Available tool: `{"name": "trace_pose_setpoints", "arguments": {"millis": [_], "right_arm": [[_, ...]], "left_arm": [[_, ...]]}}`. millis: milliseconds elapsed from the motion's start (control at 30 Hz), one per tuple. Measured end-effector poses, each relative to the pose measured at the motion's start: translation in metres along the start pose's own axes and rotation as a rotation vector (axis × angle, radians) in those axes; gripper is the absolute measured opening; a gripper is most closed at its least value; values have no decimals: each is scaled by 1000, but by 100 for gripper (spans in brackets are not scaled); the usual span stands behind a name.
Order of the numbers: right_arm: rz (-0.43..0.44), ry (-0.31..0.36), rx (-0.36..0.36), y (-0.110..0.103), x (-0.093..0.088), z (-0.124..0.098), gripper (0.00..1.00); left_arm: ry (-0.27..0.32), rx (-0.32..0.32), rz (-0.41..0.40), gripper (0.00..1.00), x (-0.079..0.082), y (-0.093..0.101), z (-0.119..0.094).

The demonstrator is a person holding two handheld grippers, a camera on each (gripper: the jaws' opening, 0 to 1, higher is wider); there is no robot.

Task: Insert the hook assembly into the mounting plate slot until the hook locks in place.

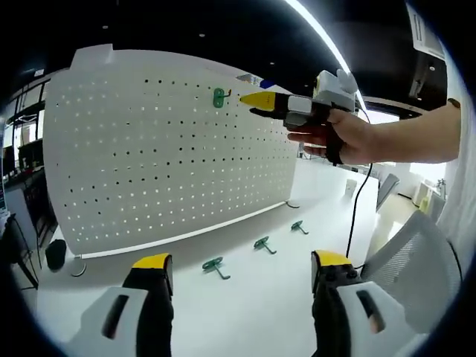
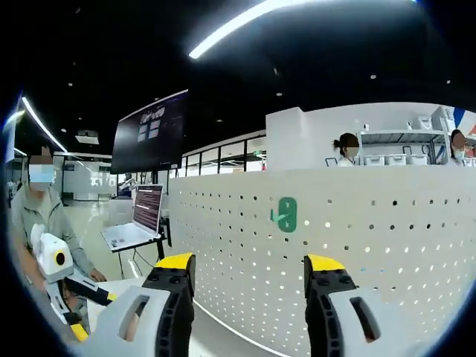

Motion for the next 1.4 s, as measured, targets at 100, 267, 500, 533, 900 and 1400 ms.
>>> {"name": "trace_pose_setpoints", "arguments": {"millis": [100, 267, 500, 533, 900, 1400], "right_arm": [[-9, -20, 8, -3, -7, -11, 58], [-42, -63, 40, -7, -21, -32, 59], [-14, -112, 33, -5, -43, -66, 59], [-7, -119, 32, -5, -48, -73, 59], [32, -190, 7, -5, -80, -123, 61], [31, -238, -8, -5, -93, -157, 61]], "left_arm": [[3, 4, -1, 78, 1, -1, 0], [4, 16, -4, 79, 1, -3, -1], [9, 28, -1, 79, 2, -6, -3], [10, 30, -4, 79, 2, -6, -3], [6, 19, -1, 79, 2, -2, -2], [9, 3, -3, 80, 2, 0, -3]]}}
Point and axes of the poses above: the point that each gripper's makers call its tool centre point, and the gripper's own axes: z roughly forward along the fingers, y roughly to its right, x roughly out of its top, the point moved 9 cm from there along -z, roughly backward along the fingers, and after that the axes turned 4 degrees about z, right-handed, at the moved point
